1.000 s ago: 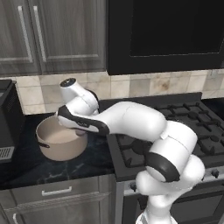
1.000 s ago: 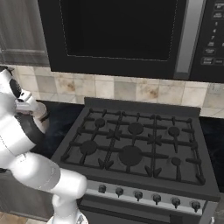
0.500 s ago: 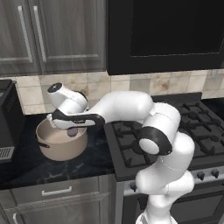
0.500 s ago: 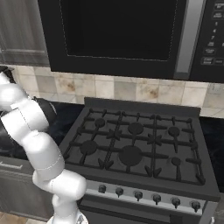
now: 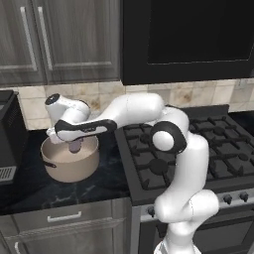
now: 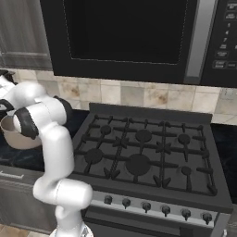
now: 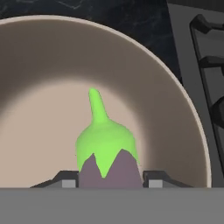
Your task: Turn on the sink faucet. Then move the eggplant from the counter to the sink. Turn off the sink. Move the vegetable from the sink to the pot next to the stove. Finally move the pot to the front right burner.
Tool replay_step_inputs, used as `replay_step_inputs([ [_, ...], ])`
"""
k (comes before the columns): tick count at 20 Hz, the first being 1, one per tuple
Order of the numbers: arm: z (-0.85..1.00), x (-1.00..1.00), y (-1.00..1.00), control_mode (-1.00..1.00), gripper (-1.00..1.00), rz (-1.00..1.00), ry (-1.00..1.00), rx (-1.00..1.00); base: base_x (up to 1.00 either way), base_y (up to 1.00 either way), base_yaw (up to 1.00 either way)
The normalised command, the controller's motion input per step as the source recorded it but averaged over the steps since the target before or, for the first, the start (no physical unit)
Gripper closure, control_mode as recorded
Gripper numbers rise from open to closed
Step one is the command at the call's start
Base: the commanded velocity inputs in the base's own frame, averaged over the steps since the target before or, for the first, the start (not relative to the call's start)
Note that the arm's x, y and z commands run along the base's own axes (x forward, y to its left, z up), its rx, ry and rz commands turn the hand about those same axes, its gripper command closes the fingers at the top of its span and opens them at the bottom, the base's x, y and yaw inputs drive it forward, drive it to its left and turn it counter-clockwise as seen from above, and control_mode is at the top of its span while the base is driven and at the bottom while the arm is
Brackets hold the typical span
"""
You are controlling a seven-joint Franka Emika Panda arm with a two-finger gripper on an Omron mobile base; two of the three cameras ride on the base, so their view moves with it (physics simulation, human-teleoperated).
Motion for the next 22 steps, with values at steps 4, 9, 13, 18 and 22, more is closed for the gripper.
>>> replay_step_inputs([
  [4, -0.31, 0.01, 0.01, -1.00, 1.00, 0.00, 0.01, -0.03, 0.00, 0.00, 0.00],
  [9, -0.49, 0.00, -0.12, -1.00, 1.00, 0.00, 0.00, 0.00, 0.00, 0.00, 0.00],
  [13, -0.36, 0.02, -0.28, -1.00, 1.00, 0.00, 0.00, 0.01, 0.00, 0.00, 0.00],
  [18, -0.03, 0.12, -0.27, -1.00, 1.00, 0.00, 0.00, 0.09, 0.00, 0.00, 0.00],
  [22, -0.11, 0.05, -0.16, -1.00, -1.00, 0.00, 0.00, 0.07, 0.00, 0.00, 0.00],
])
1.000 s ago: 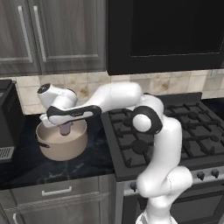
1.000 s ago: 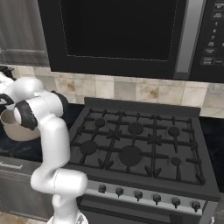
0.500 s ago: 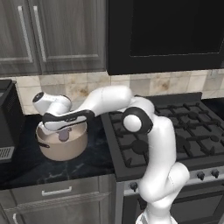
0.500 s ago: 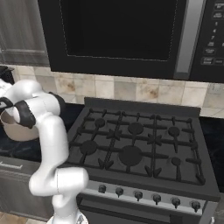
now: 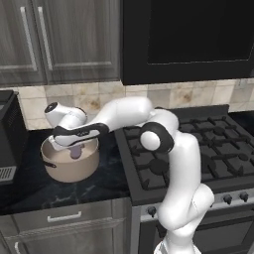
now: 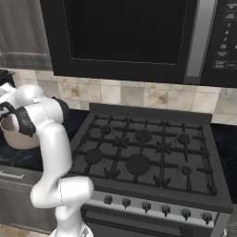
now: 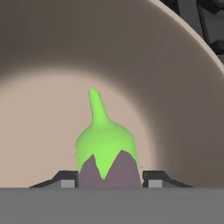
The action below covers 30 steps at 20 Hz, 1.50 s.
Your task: Turn on the sink faucet. Then move the eggplant from the counter to the sink. Turn off the sink. Move the vegetable from the sink to the pot next to the stove. Finally move the pot to the front right burner.
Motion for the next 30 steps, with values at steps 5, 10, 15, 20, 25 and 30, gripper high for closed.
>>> replay_step_inputs([
  [5, -0.10, 0.01, -0.14, -1.00, -1.00, 0.00, 0.00, 0.09, 0.00, 0.00, 0.00],
  [10, 0.01, 0.00, 0.00, -1.00, -1.00, -0.01, 0.00, 0.07, 0.00, 0.00, 0.00],
  [15, 0.18, -0.07, 0.06, -1.00, -1.00, -0.08, 0.00, 0.05, 0.00, 0.00, 0.00],
  [20, 0.31, -0.18, 0.11, -1.00, -1.00, -0.18, -0.01, 0.00, 0.00, 0.00, 0.00],
  [25, 0.23, -0.33, -0.05, -1.00, -1.00, -0.23, 0.01, 0.00, 0.00, 0.00, 0.00],
  [30, 0.00, -0.48, -0.36, -1.00, -1.00, -0.21, 0.00, 0.00, 0.00, 0.00, 0.00],
])
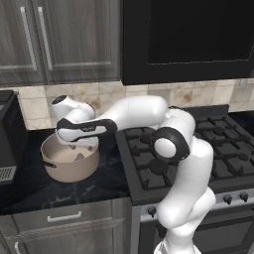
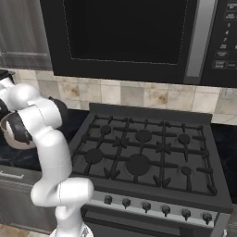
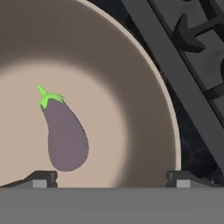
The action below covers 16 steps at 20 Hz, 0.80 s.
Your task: Turn on the sink faucet. Then move the eggplant from the counter to the sink. Turn off the sink. Move the vegetable from the sink to the pot next to the stove. Finally move the pot to the front right burner.
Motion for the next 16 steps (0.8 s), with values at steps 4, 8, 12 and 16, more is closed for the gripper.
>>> replay_step_inputs([
  [4, -0.02, -0.52, -0.45, -1.00, -1.00, -0.18, 0.00, 0.00, 0.00, 0.00, 0.00],
  [8, -0.01, -0.38, -0.36, -1.00, -1.00, -0.14, -0.01, 0.00, 0.00, 0.00, 0.00],
  [12, -0.10, -0.06, -0.11, -1.00, -1.00, -0.08, -0.04, 0.00, 0.00, 0.00, 0.00],
  [16, -0.11, 0.07, 0.01, -1.00, -1.00, -0.01, -0.05, 0.00, 0.00, 0.00, 0.00],
])
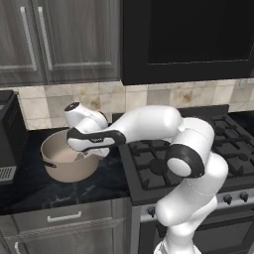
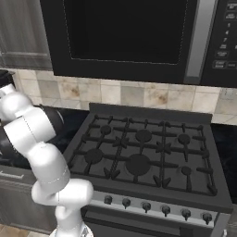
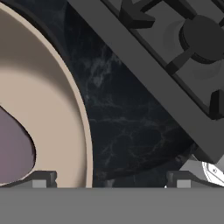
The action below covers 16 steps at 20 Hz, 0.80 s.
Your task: Turn on the sink faucet. Then move the eggplant from the counter to the sink. Turn off the sink. Move the vegetable from the sink to the pot next to the stove. Finally move the pot to the front right burner.
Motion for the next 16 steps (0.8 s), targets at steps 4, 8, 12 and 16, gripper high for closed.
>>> replay_step_inputs([
  [4, -0.12, 0.14, 0.04, -1.00, -1.00, 0.00, -0.02, 0.00, 0.00, 0.00, 0.00],
  [8, -0.03, 0.21, 0.12, -1.00, -1.00, 0.00, 0.00, 0.00, 0.00, 0.00, 0.00],
  [12, -0.10, 0.16, 0.12, -1.00, -1.00, 0.00, 0.00, 0.00, 0.00, 0.00, 0.00],
  [16, -0.24, 0.03, 0.14, -1.00, -1.00, 0.00, 0.00, 0.00, 0.00, 0.00, 0.00],
])
